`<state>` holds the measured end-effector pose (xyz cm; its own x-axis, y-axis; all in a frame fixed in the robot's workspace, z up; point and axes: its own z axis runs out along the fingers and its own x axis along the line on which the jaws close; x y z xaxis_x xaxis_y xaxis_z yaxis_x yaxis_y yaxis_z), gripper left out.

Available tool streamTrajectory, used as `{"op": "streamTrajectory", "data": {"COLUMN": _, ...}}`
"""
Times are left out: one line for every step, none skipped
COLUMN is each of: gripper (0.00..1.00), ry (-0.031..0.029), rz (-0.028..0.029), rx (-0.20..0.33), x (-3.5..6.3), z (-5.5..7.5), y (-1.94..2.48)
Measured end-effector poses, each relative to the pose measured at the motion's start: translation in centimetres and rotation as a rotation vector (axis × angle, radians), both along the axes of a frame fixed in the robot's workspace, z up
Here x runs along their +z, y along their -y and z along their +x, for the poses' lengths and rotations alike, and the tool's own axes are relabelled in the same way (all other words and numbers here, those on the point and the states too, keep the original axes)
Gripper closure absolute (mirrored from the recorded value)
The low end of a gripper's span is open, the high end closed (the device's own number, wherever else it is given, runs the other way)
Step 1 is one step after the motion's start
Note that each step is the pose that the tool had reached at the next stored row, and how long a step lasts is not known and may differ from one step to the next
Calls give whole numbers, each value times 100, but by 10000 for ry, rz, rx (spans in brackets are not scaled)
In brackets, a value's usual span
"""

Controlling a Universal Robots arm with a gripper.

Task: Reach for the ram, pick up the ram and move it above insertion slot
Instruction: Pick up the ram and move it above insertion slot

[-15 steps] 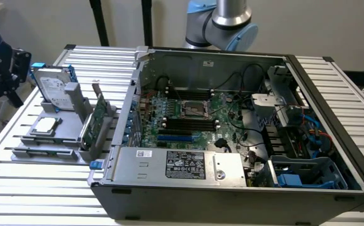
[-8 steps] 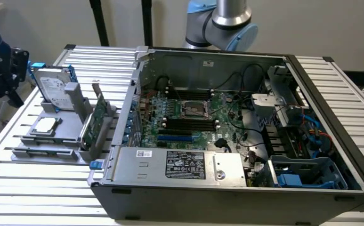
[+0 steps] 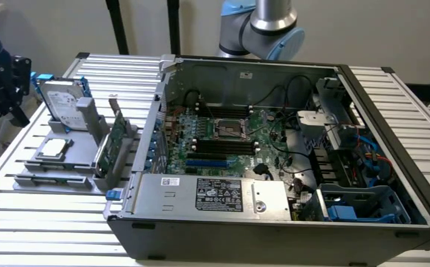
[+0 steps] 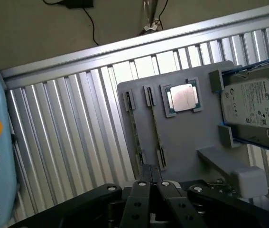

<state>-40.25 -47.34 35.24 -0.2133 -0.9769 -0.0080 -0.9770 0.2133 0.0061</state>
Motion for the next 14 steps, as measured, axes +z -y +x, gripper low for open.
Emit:
{"op": "streamTrajectory", "data": {"gripper": 89, "ry": 18, "rz": 0, "rx": 180, "x": 0, "z": 0, "y": 0}}
{"op": "streamTrajectory", "data": {"gripper": 89, "ry": 34, "rz": 1, "rx": 366, "x": 0, "z": 0, "y": 0}}
{"op": "streamTrajectory", "data": {"gripper": 89, "ry": 48, "rz": 0, "rx": 545, "x": 0, "z": 0, "y": 0}}
{"op": "streamTrajectory", "data": {"gripper": 89, "ry": 62, "rz": 0, "rx": 726, "x": 0, "z": 0, "y": 0}}
{"op": "streamTrajectory", "data": {"gripper": 89, "ry": 76, "rz": 1, "rx": 905, "x": 0, "z": 0, "y": 0}}
{"op": "streamTrajectory", "data": {"gripper": 89, "ry": 89, "rz": 1, "rx": 1091, "x": 0, "z": 0, "y": 0}}
{"op": "streamTrajectory", "data": {"gripper": 89, "ry": 102, "rz": 1, "rx": 1270, "x": -1, "z": 0, "y": 0}}
{"op": "streamTrajectory", "data": {"gripper": 89, "ry": 115, "rz": 1, "rx": 1451, "x": -1, "z": 0, "y": 0}}
{"op": "streamTrajectory", "data": {"gripper": 89, "ry": 128, "rz": 1, "rx": 1630, "x": -2, "z": 0, "y": 0}}
{"op": "streamTrajectory", "data": {"gripper": 89, "ry": 142, "rz": 1, "rx": 1820, "x": -2, "z": 0, "y": 0}}
{"op": "streamTrajectory", "data": {"gripper": 89, "ry": 155, "rz": 1, "rx": 2001, "x": -3, "z": 0, "y": 0}}
{"op": "streamTrajectory", "data": {"gripper": 89, "ry": 167, "rz": 1, "rx": 2180, "x": -3, "z": 0, "y": 0}}
{"op": "streamTrajectory", "data": {"gripper": 89, "ry": 174, "rz": 2, "rx": 2305, "x": -3, "z": 0, "y": 0}}
{"op": "streamTrajectory", "data": {"gripper": 89, "ry": 175, "rz": 1, "rx": 2335, "x": -3, "z": 0, "y": 0}}
